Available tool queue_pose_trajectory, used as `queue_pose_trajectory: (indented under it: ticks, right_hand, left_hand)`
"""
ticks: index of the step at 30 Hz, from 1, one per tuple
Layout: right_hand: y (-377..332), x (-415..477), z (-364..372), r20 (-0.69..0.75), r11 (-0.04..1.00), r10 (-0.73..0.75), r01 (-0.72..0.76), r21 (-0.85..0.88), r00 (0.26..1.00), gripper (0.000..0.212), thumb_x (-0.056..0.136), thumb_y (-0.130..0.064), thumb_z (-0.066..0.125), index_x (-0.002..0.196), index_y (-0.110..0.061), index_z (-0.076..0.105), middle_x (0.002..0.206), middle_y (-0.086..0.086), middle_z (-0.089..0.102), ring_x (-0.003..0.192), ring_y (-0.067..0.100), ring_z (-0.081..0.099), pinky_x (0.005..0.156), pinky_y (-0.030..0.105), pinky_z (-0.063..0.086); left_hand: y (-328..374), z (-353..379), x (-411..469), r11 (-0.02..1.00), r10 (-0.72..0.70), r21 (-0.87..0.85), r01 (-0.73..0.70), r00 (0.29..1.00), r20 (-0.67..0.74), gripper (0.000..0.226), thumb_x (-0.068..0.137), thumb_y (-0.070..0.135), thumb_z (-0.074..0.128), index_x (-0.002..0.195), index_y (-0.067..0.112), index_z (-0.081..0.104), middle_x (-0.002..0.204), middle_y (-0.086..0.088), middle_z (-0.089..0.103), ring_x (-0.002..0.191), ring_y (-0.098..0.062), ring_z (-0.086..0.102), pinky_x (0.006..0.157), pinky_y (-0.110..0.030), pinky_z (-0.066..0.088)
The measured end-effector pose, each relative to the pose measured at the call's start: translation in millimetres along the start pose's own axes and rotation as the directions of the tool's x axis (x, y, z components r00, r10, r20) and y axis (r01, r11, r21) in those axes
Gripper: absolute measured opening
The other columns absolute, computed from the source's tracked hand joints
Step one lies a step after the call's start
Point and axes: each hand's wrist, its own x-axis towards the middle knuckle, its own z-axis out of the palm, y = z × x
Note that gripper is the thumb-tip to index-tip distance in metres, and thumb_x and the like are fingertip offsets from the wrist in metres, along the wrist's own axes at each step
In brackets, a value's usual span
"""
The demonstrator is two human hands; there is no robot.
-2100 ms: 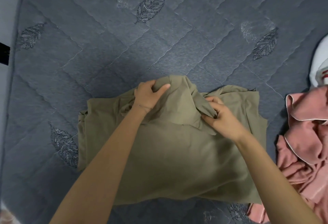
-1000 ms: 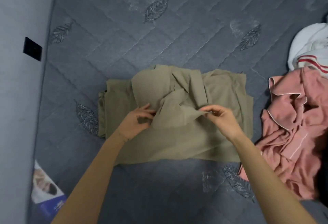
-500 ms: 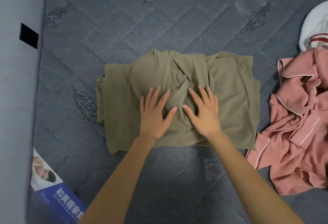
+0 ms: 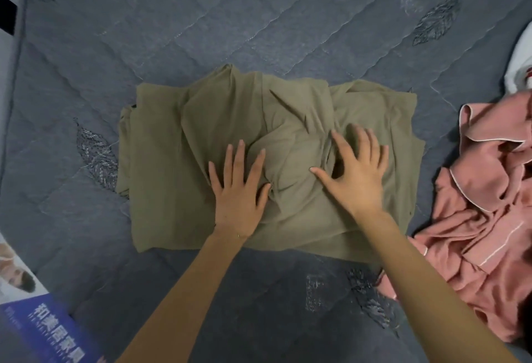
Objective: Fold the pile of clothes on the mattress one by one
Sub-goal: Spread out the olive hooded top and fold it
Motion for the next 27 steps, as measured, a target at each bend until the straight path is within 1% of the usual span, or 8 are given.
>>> queue_pose_trajectory:
  ticks: [5, 10, 12, 14, 17, 20, 22, 27]
  right_hand:
    - [61.1, 23.7, -27.3, 0.163, 0.908, 0.387, -0.406, 0.105, 0.908, 0.116, 0.063, -0.072, 0.07, 0.152, -0.041, 0.001, 0.162, 0.005, -0.009, 0.148, 0.03, -0.008, 0.115, 0.058, 0.0]
    - [74.0, 30.3, -34.4, 0.162, 0.863, 0.416, -0.445, 0.239, 0.895, 0.122, 0.066, -0.064, 0.075, 0.154, -0.025, 0.0, 0.158, 0.01, 0.021, 0.143, 0.034, 0.019, 0.116, 0.051, 0.018]
    - [71.0, 32.8, -35.4, 0.137, 0.872, 0.38, -0.403, 0.279, 0.915, 0.113, 0.071, -0.058, 0.076, 0.154, -0.022, 0.009, 0.153, 0.008, 0.032, 0.14, 0.033, 0.025, 0.113, 0.046, 0.022]
    - [66.1, 38.5, -37.7, 0.141, 0.838, 0.394, -0.418, 0.35, 0.908, 0.103, 0.074, -0.049, 0.078, 0.152, -0.015, 0.019, 0.15, 0.009, 0.036, 0.138, 0.029, 0.031, 0.113, 0.041, 0.025]
    - [58.3, 52.3, -47.7, 0.25, 0.554, 0.56, -0.581, 0.596, 0.79, 0.084, 0.074, -0.036, 0.081, 0.137, -0.002, 0.036, 0.138, 0.011, 0.048, 0.125, 0.021, 0.048, 0.107, 0.03, 0.038]
    - [51.6, 58.2, -59.2, 0.482, 0.282, 0.553, -0.697, 0.659, 0.679, 0.07, 0.076, -0.037, 0.079, 0.131, -0.004, 0.05, 0.124, 0.005, 0.062, 0.109, 0.017, 0.061, 0.096, 0.031, 0.049]
    - [40.0, 55.5, -65.7, 0.557, 0.247, 0.447, -0.695, 0.675, 0.7, 0.053, 0.081, -0.03, 0.076, 0.126, -0.01, 0.055, 0.119, 0.003, 0.065, 0.102, 0.014, 0.064, 0.088, 0.03, 0.053]
    - [-9.2, 48.5, -76.9, 0.523, 0.276, 0.333, -0.611, 0.742, 0.785, 0.023, 0.088, -0.007, 0.067, 0.109, -0.013, 0.06, 0.102, 0.001, 0.067, 0.086, 0.01, 0.067, 0.074, 0.025, 0.055]
  left_hand:
    - [64.0, 2.7, -14.4, 0.965, 0.194, -0.164, -0.203, 0.978, -0.072, 0.052, 0.094, 0.055, 0.042, 0.137, 0.026, 0.053, 0.15, -0.008, 0.04, 0.142, -0.034, 0.028, 0.112, -0.063, 0.016]
    - [109.4, 28.1, -34.1, 0.981, 0.196, -0.054, -0.188, 0.937, 0.29, 0.104, 0.065, 0.09, 0.038, 0.151, 0.033, 0.023, 0.158, -0.016, 0.017, 0.145, -0.039, 0.011, 0.109, -0.07, 0.006]
    - [112.3, 37.4, -36.3, 0.975, 0.188, 0.037, -0.22, 0.901, 0.391, 0.119, 0.058, 0.089, 0.049, 0.153, 0.033, 0.004, 0.159, -0.019, -0.001, 0.145, -0.041, -0.001, 0.107, -0.07, -0.004]
    - [112.8, 38.5, -36.8, 0.976, 0.158, 0.069, -0.206, 0.891, 0.426, 0.119, 0.058, 0.085, 0.056, 0.153, 0.034, 0.005, 0.159, -0.019, 0.002, 0.146, -0.04, 0.003, 0.107, -0.069, -0.002]
    - [111.4, 30.0, -36.5, 0.985, 0.158, -0.001, -0.174, 0.893, 0.422, 0.102, 0.064, 0.076, 0.061, 0.15, 0.036, 0.024, 0.157, -0.018, 0.017, 0.144, -0.039, 0.015, 0.106, -0.069, 0.01]
    - [102.5, 27.4, -34.6, 0.963, 0.244, -0.204, -0.174, 0.882, 0.402, 0.09, 0.074, 0.078, 0.05, 0.15, 0.042, 0.017, 0.16, -0.012, -0.007, 0.146, -0.032, -0.017, 0.109, -0.066, -0.012]
    - [96.8, 14.5, -29.2, 0.895, 0.223, -0.446, 0.002, 0.864, 0.451, 0.086, 0.076, 0.077, 0.049, 0.148, 0.048, 0.012, 0.161, 0.001, -0.011, 0.143, -0.013, -0.026, 0.11, -0.058, -0.021]
    - [90.4, -38.5, -8.2, 0.479, -0.046, -0.772, 0.418, 0.89, 0.454, 0.062, 0.076, 0.075, 0.044, 0.133, 0.062, 0.02, 0.145, 0.035, 0.022, 0.139, 0.009, 0.015, 0.119, -0.05, 0.009]
